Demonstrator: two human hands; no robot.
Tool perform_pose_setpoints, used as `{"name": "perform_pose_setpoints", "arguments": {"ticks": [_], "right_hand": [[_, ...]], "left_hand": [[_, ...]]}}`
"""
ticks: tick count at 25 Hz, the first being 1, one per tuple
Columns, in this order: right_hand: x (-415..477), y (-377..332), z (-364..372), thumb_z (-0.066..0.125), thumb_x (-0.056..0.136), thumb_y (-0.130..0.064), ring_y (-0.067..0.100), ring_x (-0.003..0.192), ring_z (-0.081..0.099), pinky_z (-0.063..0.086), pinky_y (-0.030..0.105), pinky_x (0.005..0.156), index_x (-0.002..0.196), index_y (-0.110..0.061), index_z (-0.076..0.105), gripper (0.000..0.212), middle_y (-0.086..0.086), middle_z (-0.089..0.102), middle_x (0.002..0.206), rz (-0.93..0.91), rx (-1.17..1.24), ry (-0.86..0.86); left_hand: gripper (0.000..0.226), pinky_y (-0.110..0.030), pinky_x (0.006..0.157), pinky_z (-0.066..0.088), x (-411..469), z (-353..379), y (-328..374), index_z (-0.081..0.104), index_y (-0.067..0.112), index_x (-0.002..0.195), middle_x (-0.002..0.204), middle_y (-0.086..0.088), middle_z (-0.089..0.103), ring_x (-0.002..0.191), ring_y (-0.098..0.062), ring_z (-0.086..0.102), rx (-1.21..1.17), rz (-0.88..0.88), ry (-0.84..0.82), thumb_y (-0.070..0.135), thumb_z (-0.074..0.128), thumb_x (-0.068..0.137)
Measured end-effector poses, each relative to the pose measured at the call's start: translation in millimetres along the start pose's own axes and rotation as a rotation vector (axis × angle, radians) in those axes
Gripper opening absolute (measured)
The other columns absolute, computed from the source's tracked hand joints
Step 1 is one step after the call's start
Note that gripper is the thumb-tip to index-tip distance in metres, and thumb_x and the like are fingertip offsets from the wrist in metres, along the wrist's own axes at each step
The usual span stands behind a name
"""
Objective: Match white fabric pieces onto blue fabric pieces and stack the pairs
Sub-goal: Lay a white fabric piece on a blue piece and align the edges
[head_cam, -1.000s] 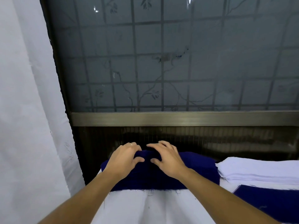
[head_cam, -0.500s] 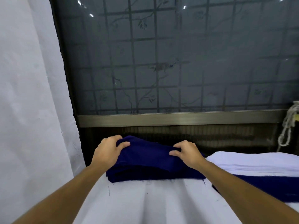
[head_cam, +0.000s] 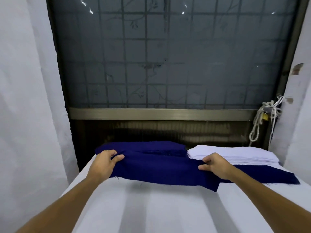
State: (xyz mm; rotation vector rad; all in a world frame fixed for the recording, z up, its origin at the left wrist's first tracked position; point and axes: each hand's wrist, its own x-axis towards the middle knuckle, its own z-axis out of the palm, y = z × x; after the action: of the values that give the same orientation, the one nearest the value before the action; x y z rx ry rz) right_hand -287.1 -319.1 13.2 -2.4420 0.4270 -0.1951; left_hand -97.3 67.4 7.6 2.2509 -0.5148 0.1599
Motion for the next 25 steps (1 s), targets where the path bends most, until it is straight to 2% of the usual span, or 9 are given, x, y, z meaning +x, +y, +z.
{"name": "perform_pose_setpoints", "arguments": {"ticks": [3, 6, 8, 11, 15, 21, 25], "right_hand": [[-27.0, 28.1, 1.1, 0.070, 0.094, -0.023, 0.009, 0.065, 0.058, 0.043, 0.024, 0.065, 0.065, -0.013, 0.064, 0.032, -0.003, 0.065, 0.065, 0.055, 0.091, -0.056], [-46.9, 56.5, 10.5, 0.067, 0.096, -0.024, 0.008, 0.069, 0.058, 0.043, 0.024, 0.068, 0.070, -0.005, 0.067, 0.032, -0.002, 0.064, 0.068, 0.120, 0.071, -0.025], [-55.1, 74.0, 21.1, 0.065, 0.097, -0.027, 0.013, 0.075, 0.064, 0.048, 0.028, 0.073, 0.074, -0.012, 0.070, 0.028, -0.003, 0.069, 0.075, 0.174, 0.038, 0.042], [-65.8, 92.5, 41.9, 0.061, 0.099, -0.033, 0.010, 0.082, 0.065, 0.052, 0.032, 0.082, 0.083, -0.025, 0.068, 0.019, -0.011, 0.070, 0.083, 0.227, -0.093, 0.200], [-70.3, 106.8, 61.6, 0.057, 0.099, -0.035, 0.011, 0.078, 0.062, 0.052, 0.033, 0.074, 0.085, -0.029, 0.064, 0.016, -0.013, 0.066, 0.080, 0.181, -0.267, 0.423], [-70.9, 108.1, 63.3, 0.049, 0.098, -0.018, 0.020, 0.090, 0.058, 0.048, 0.035, 0.075, 0.096, -0.023, 0.064, 0.016, -0.004, 0.066, 0.095, 0.198, -0.329, 0.481], [-74.8, 106.2, 63.0, 0.052, 0.093, -0.009, 0.020, 0.092, 0.059, 0.049, 0.035, 0.078, 0.099, -0.021, 0.063, 0.017, -0.004, 0.063, 0.097, 0.197, -0.194, 0.480]], "left_hand": [[0.032, -0.043, 0.073, 0.058, -23.7, 23.3, -8.6, 0.067, 0.014, 0.082, 0.082, -0.003, 0.072, 0.078, -0.022, 0.068, -0.013, -0.040, -0.091, 0.039, 0.058, 0.100], [0.026, -0.027, 0.059, 0.048, -44.1, 50.8, -16.8, 0.067, 0.018, 0.084, 0.082, -0.001, 0.070, 0.076, -0.015, 0.065, 0.057, -0.091, -0.143, 0.040, 0.063, 0.098], [0.021, -0.025, 0.061, 0.047, -52.8, 68.6, -21.5, 0.063, 0.020, 0.086, 0.083, 0.001, 0.069, 0.077, -0.013, 0.063, 0.080, -0.104, -0.138, 0.036, 0.063, 0.099], [0.023, -0.030, 0.067, 0.051, -66.8, 93.4, -28.1, 0.059, 0.018, 0.082, 0.078, 0.002, 0.067, 0.075, -0.015, 0.063, 0.073, -0.128, -0.108, 0.030, 0.059, 0.101], [0.025, -0.027, 0.058, 0.047, -84.8, 111.3, -36.8, 0.057, 0.026, 0.077, 0.072, 0.008, 0.065, 0.068, -0.009, 0.061, 0.092, -0.110, 0.035, 0.039, 0.062, 0.097], [0.022, -0.027, 0.060, 0.051, -83.8, 112.0, -34.6, 0.057, 0.028, 0.081, 0.074, 0.013, 0.066, 0.070, -0.004, 0.061, 0.090, -0.121, 0.085, 0.039, 0.059, 0.099], [0.017, -0.025, 0.058, 0.045, -85.2, 111.3, -36.5, 0.055, 0.033, 0.085, 0.077, 0.014, 0.065, 0.073, -0.004, 0.062, 0.047, -0.143, 0.092, 0.044, 0.063, 0.094]]}}
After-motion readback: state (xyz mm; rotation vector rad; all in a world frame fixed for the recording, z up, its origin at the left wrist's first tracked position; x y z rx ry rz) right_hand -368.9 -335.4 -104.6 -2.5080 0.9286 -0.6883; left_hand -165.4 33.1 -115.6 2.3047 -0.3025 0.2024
